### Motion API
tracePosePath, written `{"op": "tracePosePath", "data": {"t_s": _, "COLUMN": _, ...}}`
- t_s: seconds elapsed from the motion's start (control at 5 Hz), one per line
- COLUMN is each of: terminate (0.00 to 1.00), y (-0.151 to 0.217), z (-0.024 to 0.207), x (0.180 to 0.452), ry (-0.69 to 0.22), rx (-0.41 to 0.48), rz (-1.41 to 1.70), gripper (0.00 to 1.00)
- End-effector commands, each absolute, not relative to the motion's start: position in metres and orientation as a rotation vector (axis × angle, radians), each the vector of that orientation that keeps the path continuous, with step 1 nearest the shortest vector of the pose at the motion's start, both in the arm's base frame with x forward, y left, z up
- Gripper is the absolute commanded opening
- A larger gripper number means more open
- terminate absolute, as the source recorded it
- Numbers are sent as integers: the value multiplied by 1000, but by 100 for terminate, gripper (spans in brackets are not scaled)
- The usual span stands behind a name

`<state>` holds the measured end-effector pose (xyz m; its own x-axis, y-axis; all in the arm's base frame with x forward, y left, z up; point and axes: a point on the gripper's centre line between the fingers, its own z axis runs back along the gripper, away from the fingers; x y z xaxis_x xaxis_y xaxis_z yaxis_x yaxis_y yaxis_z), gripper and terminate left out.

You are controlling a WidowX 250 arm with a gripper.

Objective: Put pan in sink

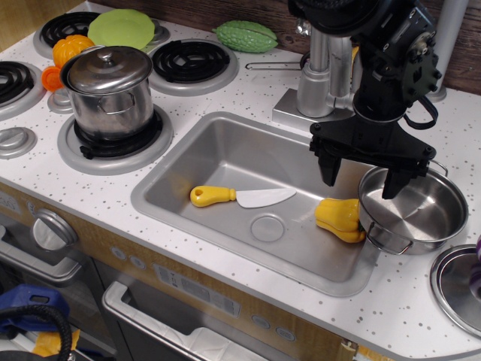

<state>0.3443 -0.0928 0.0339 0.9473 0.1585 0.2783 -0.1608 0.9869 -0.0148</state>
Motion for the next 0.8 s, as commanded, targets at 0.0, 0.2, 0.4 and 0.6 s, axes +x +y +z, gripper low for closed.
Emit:
{"op": "tracePosePath", "data": {"t_s": 0.0, "terminate": 0, "y": -83, "z": 30, "x": 350, "ry": -325, "rx": -25, "rz": 166, "gripper": 100}}
{"op": "tracePosePath", "data": {"t_s": 0.2, "terminate": 0, "y": -82, "z": 21, "x": 349, "ry": -307, "rx": -36, "rz": 182, "gripper": 100}}
{"op": "tracePosePath", "data": {"t_s": 0.4, "terminate": 0, "y": -84, "z": 21, "x": 347, "ry": -300, "rx": -39, "rz": 200, "gripper": 0}}
{"op": "tracePosePath", "data": {"t_s": 0.6, "terminate": 0, "y": -85, "z": 21, "x": 347, "ry": -298, "rx": -41, "rz": 196, "gripper": 0}}
